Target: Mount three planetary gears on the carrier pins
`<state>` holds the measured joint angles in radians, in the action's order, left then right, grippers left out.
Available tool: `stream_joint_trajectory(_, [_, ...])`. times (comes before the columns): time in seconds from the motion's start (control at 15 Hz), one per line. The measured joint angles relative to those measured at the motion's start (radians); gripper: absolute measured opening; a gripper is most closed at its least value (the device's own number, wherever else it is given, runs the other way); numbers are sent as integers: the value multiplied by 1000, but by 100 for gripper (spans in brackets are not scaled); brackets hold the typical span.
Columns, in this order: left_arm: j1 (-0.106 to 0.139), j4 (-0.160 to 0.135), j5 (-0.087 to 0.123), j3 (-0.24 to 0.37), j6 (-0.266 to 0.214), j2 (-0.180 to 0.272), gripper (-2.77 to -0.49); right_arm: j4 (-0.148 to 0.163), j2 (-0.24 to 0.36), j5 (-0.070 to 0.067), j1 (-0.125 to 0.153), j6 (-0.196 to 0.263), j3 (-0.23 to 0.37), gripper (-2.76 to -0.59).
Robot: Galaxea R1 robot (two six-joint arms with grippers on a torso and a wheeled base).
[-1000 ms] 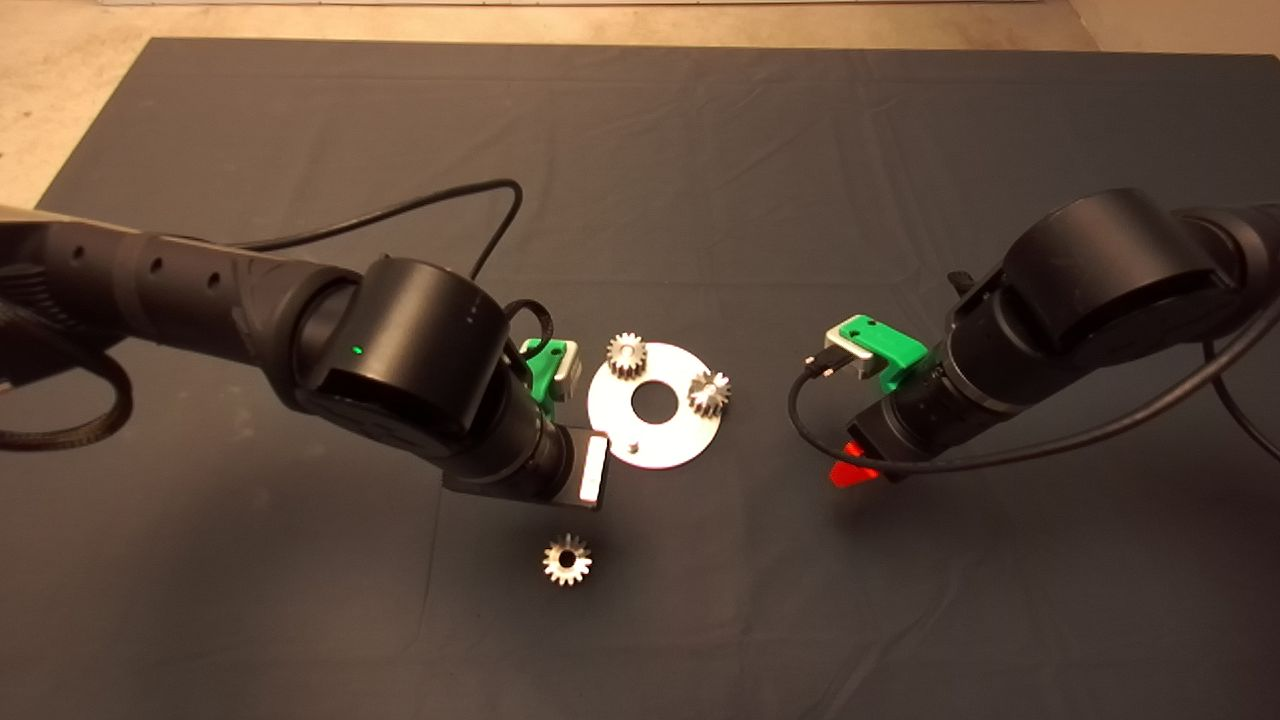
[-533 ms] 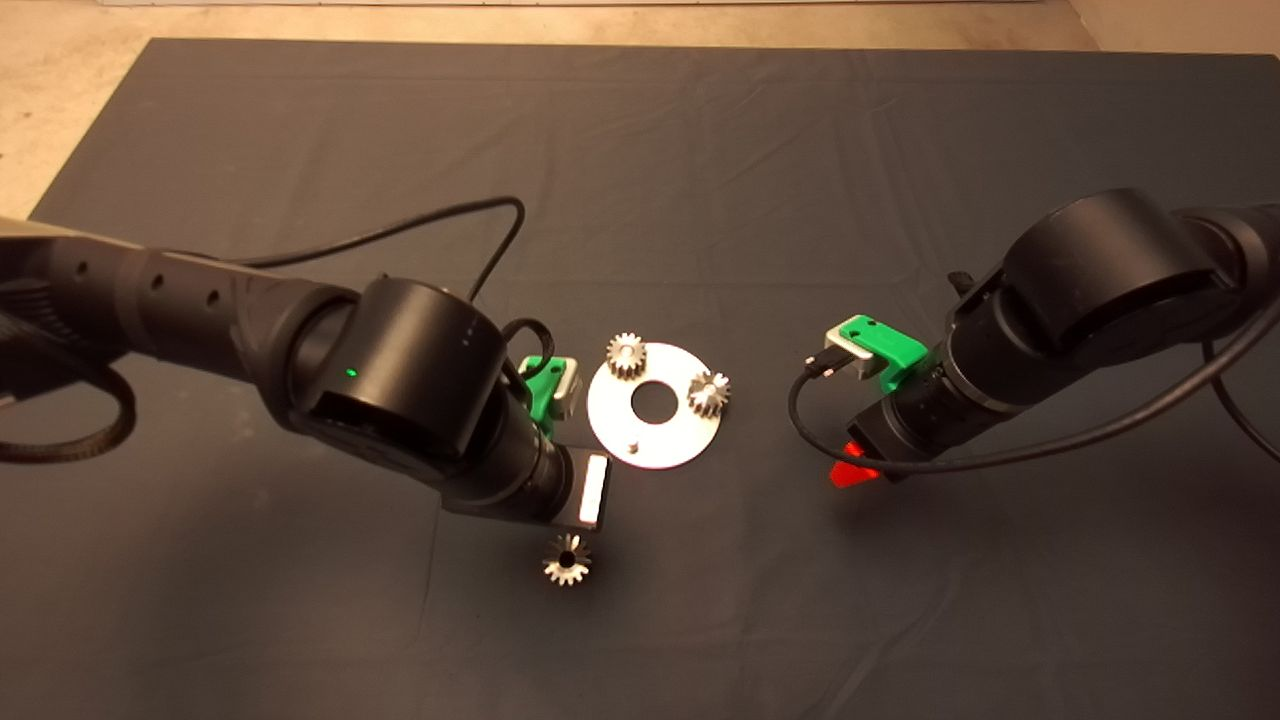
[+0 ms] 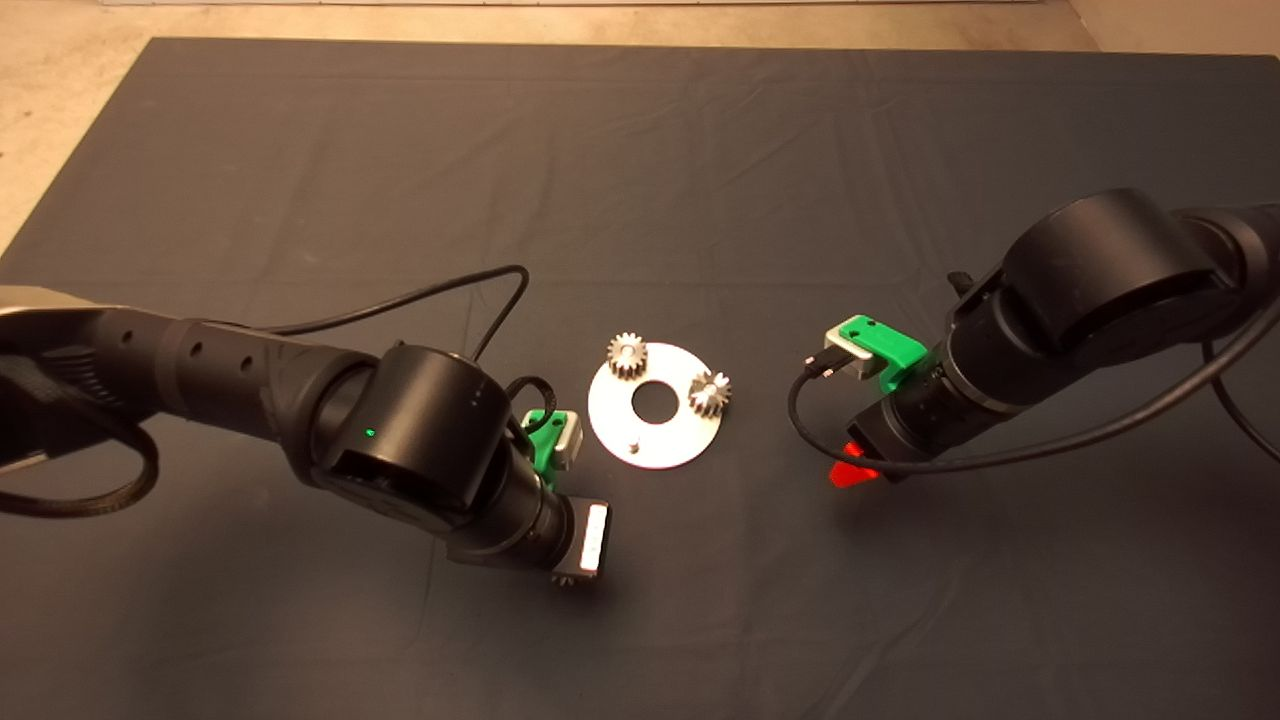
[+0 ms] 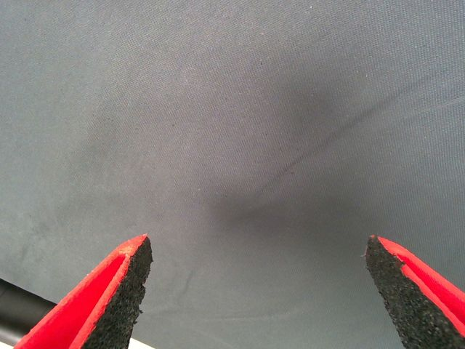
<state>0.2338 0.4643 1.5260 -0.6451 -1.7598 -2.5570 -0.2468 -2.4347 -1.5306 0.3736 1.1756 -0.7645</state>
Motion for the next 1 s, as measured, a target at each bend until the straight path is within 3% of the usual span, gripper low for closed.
stream_joint_trajectory(0.4, [-11, 18, 1, -1, 0, 14, -210, 0, 0, 0, -1, 0, 0, -118])
stream_joint_trajectory(0.73, [-42, 63, 1, -3, 2, 14, -210, 0, 0, 0, -3, 0, 1, -118])
stream_joint_trajectory(1.0, [-82, 93, 0, -3, 14, 14, -210, 0, 3, 0, -3, 0, 0, -118])
